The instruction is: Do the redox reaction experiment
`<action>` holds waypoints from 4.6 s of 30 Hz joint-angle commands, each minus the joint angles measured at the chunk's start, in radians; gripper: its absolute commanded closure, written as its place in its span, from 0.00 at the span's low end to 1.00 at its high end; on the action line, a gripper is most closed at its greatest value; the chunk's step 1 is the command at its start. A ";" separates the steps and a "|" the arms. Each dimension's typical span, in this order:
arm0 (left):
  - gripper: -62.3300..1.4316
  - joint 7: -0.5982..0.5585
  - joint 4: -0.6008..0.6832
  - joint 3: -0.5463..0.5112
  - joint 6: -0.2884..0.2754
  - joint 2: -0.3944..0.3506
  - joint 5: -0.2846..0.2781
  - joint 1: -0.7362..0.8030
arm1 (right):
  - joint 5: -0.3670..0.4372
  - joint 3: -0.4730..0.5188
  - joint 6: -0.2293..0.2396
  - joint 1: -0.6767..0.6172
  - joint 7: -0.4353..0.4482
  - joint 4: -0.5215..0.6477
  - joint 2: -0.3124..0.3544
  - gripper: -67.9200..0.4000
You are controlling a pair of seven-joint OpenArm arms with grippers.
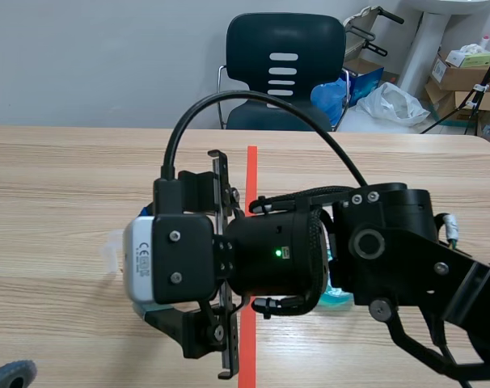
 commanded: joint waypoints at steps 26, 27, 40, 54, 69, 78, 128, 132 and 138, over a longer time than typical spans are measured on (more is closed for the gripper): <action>0.00 -0.021 0.012 0.001 -0.002 0.008 -0.002 0.003 | -0.010 0.008 -0.008 0.019 -0.003 -0.029 -0.032 0.95; 0.00 -0.021 0.012 0.001 -0.002 0.008 -0.002 0.003 | -0.010 0.008 -0.008 0.019 -0.003 -0.029 -0.032 0.96; 0.00 -0.021 0.012 0.001 -0.002 0.008 -0.002 0.003 | 0.006 0.011 -0.012 0.020 0.021 -0.028 -0.032 0.98; 0.00 -0.021 0.012 0.001 -0.002 0.008 -0.002 0.003 | 0.158 0.084 -0.012 0.019 0.019 -0.028 -0.031 0.98; 0.00 -0.021 0.012 0.001 -0.002 0.008 -0.002 0.003 | 0.306 0.161 -0.011 0.019 0.015 -0.028 -0.013 0.98; 0.00 -0.021 0.012 0.001 -0.002 0.008 -0.002 0.003 | 0.449 0.161 -0.011 0.019 -0.026 -0.028 -0.012 0.98; 0.00 -0.021 0.012 0.001 -0.002 0.008 -0.002 0.003 | 1.059 0.370 0.033 0.011 -0.512 0.232 -0.010 0.98; 0.00 -0.021 0.012 0.001 -0.002 0.008 -0.002 0.003 | 1.112 0.382 0.032 0.011 -0.547 0.244 -0.010 0.98; 0.00 -0.021 0.012 0.001 -0.002 0.008 -0.002 0.003 | 1.182 0.413 0.022 0.011 -0.603 0.269 -0.010 0.98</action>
